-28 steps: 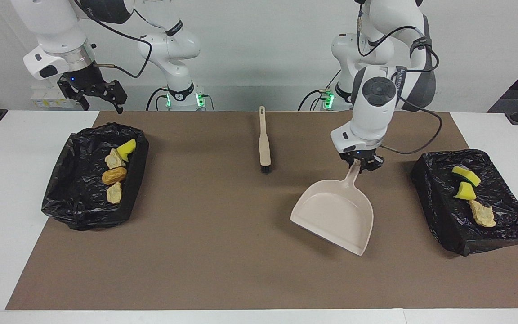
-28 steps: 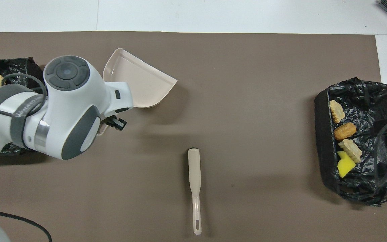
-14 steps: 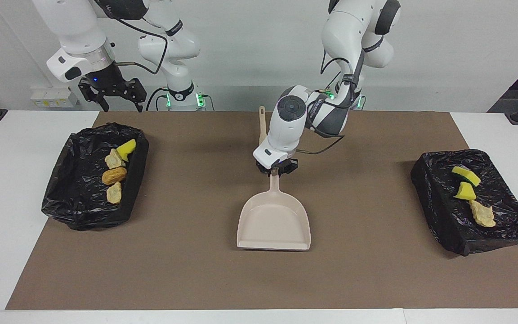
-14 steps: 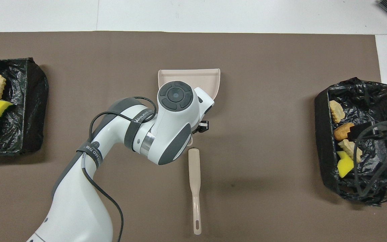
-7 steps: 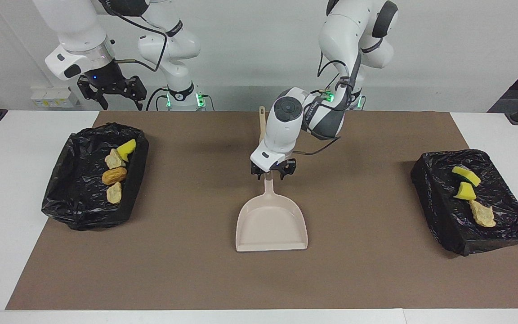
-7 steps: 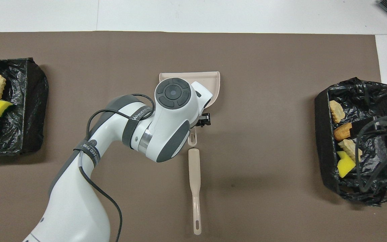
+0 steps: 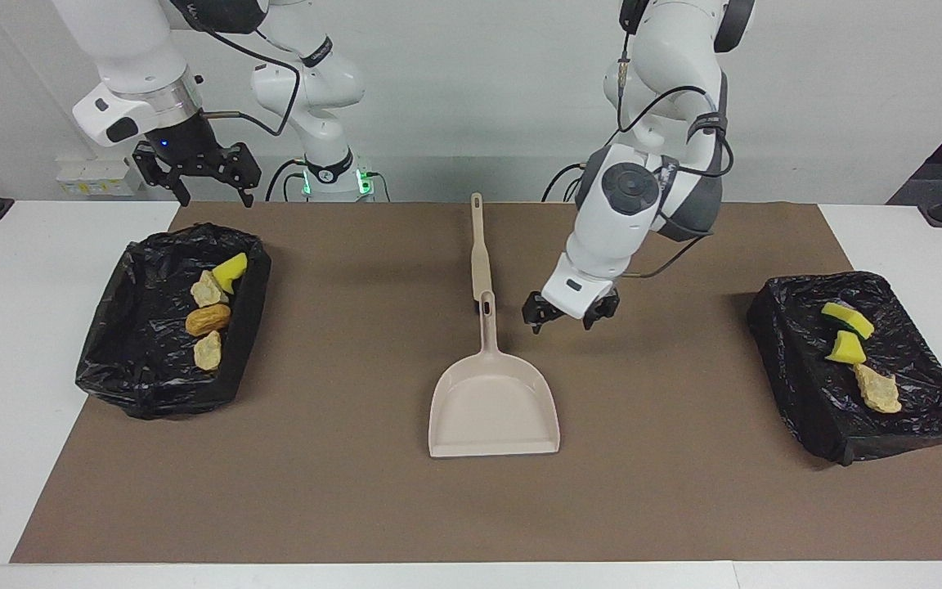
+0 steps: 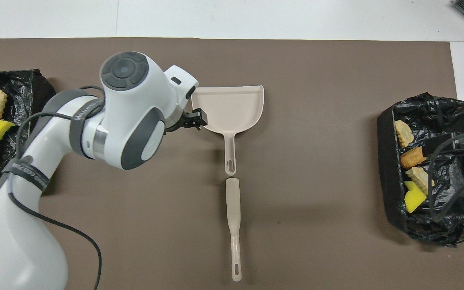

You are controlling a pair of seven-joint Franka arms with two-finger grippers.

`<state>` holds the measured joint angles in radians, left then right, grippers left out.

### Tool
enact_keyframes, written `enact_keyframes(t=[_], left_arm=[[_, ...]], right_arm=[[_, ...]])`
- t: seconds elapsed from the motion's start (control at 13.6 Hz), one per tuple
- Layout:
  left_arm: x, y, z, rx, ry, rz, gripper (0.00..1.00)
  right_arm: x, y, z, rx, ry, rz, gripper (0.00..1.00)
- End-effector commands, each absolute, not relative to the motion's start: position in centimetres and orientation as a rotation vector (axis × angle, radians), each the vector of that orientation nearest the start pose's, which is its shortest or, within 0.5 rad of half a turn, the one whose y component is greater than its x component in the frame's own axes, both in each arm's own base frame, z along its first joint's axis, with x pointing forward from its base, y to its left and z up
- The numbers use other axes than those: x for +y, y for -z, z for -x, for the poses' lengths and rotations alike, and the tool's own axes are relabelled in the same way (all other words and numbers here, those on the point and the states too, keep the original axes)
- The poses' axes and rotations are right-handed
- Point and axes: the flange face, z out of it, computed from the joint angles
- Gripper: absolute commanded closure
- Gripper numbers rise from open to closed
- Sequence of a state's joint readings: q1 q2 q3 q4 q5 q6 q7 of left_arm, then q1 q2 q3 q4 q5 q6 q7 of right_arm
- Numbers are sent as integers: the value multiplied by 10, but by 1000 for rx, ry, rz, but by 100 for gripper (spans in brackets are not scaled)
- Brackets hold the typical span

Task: Sweep and dump trash in bin
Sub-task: 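Set the dustpan down beside the brush and withdraw the left gripper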

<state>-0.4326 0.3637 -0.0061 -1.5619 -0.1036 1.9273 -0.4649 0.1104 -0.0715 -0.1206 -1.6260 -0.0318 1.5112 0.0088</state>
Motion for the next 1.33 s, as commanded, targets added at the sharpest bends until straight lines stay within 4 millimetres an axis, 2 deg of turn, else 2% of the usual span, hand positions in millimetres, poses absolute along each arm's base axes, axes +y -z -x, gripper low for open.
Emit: enact_keyframes(t=[0.0,0.22,0.44,0.52,0.66,0.74,0.81,0.96,1.03,1.18,1.25], left_arm=[[-224,-460,-619,-73,-54,3238,0],[-162,-476,-633,9,-5,3231,0],[-107,-501,-634,117,14,3230,0],[-89,-512,-631,117,20,3231,0],[-61,-532,-619,260,-5,3220,0],[-40,-546,-613,278,21,3217,0],[-29,-557,-609,257,30,3219,0],[-24,-565,-601,247,-9,3220,0],[-23,-568,-597,245,-46,3220,0],[-29,-588,-577,286,-44,3192,0],[-28,-584,-567,292,-86,3181,0]], right_arm=[[-23,-632,-523,19,-85,3167,0],[-20,-634,-531,3,-10,3171,0],[-13,-636,-535,-20,44,3172,0],[-9,-636,-538,-32,66,3172,0],[-8,-636,-540,-40,91,3172,0],[-8,-635,-540,-38,91,3170,0],[-8,-636,-540,-36,93,3170,0],[-8,-636,-541,-38,103,3170,0],[-8,-636,-542,-41,115,3170,0],[-9,-635,-542,-39,113,3172,0],[-12,-636,-542,-31,115,3172,0]])
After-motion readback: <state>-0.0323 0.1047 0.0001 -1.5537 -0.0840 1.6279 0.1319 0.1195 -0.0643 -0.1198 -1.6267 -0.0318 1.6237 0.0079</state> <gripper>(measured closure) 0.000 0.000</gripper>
